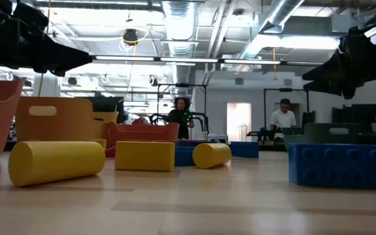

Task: Sort blocks
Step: Put the blue game piece into the blue bin

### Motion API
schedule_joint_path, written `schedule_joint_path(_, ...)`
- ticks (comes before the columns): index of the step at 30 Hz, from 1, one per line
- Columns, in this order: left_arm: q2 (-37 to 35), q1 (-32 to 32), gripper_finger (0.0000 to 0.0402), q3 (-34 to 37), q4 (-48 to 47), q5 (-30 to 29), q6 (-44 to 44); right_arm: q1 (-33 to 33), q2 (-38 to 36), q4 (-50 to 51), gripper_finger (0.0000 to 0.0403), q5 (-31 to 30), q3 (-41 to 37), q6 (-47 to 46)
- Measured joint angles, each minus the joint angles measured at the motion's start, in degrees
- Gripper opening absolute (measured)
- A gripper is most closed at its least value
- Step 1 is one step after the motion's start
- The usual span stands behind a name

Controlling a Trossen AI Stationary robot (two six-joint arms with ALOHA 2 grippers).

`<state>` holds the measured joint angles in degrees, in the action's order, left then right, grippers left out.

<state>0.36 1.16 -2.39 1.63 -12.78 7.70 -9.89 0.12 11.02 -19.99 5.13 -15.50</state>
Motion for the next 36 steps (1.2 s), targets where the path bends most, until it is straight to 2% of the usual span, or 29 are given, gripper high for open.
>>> schedule_joint_path(4,0.0,0.0,0.0112,0.0,0.0,0.0,0.0,0.0,0.0,-2.3,0.0255,0.0,0.0,-8.1)
schedule_joint_path(13,0.0,0.0,0.0112,0.0,0.3,0.0,-0.2,0.0,0.0,-4.3,0.0255,0.0,0.0,-8.5)
schedule_joint_path(21,0.0,0.0,0.0112,0.1,1.6,0.4,-18.5,0.1,0.0,-4.2,0.0255,0.0,0.0,-8.5)
schedule_joint_path(30,0.0,0.0,0.0112,0.1,1.6,0.4,-16.4,0.1,0.0,-3.3,0.0255,0.7,0.0,-9.1)
schedule_joint_path(36,0.0,0.0,0.0112,0.1,4.3,0.5,-20.7,0.8,0.1,-8.0,0.0255,10.4,0.0,-6.3)
